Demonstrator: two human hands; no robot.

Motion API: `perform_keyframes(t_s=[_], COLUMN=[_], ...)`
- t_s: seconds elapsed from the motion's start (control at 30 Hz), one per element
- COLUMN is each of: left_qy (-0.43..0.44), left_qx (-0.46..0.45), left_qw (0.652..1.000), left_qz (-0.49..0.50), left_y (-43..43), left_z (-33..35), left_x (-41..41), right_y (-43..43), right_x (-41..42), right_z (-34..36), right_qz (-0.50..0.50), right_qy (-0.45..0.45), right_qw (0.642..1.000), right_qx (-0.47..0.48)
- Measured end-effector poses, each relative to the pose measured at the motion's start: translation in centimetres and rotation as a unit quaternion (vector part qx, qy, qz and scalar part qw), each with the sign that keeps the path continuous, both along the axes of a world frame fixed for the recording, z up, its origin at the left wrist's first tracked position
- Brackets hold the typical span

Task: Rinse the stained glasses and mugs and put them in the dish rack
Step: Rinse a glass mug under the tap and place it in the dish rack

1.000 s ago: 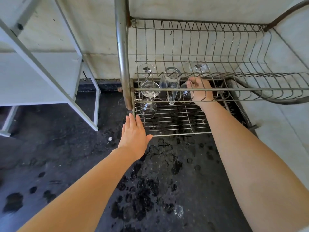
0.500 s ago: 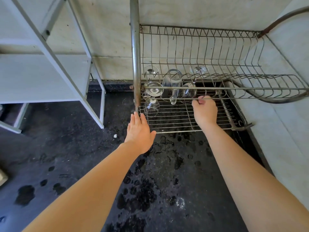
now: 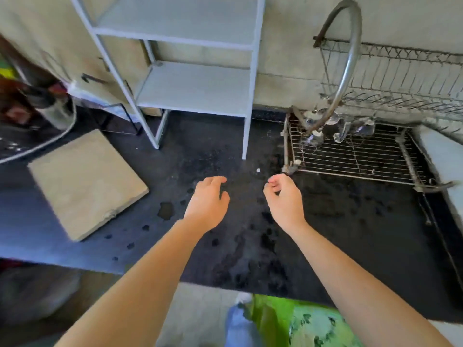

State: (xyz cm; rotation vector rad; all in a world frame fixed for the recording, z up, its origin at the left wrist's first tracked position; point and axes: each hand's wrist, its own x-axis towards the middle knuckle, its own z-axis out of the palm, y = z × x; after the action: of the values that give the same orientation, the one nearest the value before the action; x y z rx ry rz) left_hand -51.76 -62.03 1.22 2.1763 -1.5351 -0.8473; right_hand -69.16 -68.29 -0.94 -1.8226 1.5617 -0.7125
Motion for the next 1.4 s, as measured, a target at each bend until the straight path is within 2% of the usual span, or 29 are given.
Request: perform_keyframes(t_s=[0.2,0.4,0.7,0.9,1.07,1.17,1.27,1.4], left_qy=[-0.036,-0.052,-0.06,-0.058,-0.017,0.039,0.1,0.163], left_qx=[0.037,0.045,0.053,0.037,0.009,-0.023,-0.052,-0.099], left_qw=[0.995,0.98,0.917,0.886,0.865,0.863,0.866,0.861], left_qz=[0.085,0.187,0.39,0.46,0.501,0.502,0.486,0.471], left_y=[13.9,29.2,46.6,52.6,54.1,53.5,52.7,52.1], left_z=[-0.9,-0.7,0.8,0.9,0.5,0.3,0.1,-0.3], left_x=[11.4,21.6,33.6,41.3,47.8,50.6,52.8,54.3], right_y=[12.1,23.1,35.1,40.4,42.2,42.4,42.5,42.3], right_x=[12.2,25.7,43.4,55.2,64.0,67.9,70.6,72.0], right_z=[-0.8,-1.2,0.7,2.3,3.3,3.2,2.9,2.7], right_qz=[0.179,0.335,0.493,0.529,0.487,0.478,0.486,0.5], right_qy=[0.055,0.117,0.142,0.107,0.058,0.097,0.147,0.178], right_qw=[0.982,0.934,0.859,0.842,0.871,0.873,0.86,0.847], right_qx=[0.026,0.029,-0.01,-0.017,0.006,0.029,0.054,0.031])
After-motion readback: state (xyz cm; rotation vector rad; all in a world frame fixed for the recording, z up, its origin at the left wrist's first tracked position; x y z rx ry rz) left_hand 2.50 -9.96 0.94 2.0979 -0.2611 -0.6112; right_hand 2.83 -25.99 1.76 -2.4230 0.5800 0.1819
